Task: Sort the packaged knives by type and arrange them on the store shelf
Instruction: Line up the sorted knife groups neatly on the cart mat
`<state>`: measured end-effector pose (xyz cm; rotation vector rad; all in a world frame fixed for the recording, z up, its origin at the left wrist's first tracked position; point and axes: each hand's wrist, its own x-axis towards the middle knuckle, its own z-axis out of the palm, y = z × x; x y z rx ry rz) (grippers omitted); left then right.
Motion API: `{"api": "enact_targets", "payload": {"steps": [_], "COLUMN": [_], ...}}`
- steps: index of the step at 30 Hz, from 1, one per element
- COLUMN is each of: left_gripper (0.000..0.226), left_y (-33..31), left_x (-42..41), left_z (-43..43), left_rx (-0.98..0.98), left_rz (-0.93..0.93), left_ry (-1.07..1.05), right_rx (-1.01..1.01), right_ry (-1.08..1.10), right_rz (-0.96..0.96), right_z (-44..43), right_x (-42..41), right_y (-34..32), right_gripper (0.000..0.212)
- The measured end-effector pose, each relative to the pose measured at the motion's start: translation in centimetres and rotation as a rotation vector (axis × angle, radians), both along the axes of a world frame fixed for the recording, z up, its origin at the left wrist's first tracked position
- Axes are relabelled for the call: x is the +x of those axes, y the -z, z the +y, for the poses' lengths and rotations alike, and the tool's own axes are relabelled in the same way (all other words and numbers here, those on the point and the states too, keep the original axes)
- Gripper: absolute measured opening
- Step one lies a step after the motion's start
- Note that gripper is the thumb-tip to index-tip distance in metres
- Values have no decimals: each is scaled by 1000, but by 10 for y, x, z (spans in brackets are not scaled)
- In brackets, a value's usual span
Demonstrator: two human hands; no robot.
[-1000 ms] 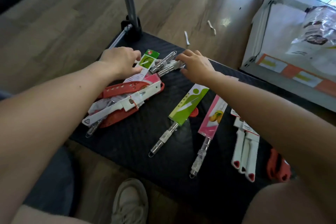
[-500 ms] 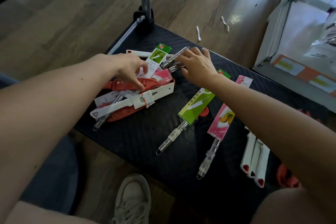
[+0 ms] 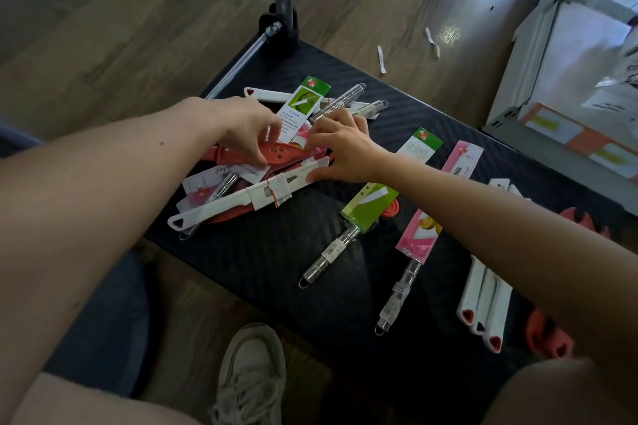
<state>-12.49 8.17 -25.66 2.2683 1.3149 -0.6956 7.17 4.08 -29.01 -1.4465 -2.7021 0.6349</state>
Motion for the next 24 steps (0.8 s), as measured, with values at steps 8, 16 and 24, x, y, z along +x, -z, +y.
{"api": "enact_targets", "payload": {"steps": [8, 16, 24], "left_gripper": [43, 52, 41], "left_y": [-8, -20, -39], "left_x": [6, 41, 117], "left_z": [-2, 4, 1], "left_rx": [70, 166, 317], "left_rz": [14, -65, -204], "left_ry": [50, -21, -4], "right_rx": [-10, -95, -27], "right_ry": [42, 145, 385], "right_rz": [9, 14, -21], "right_z": [2, 5, 1], "right_x": [7, 61, 136], "right_y": [-6, -28, -58], "right_gripper": [37, 22, 25]}}
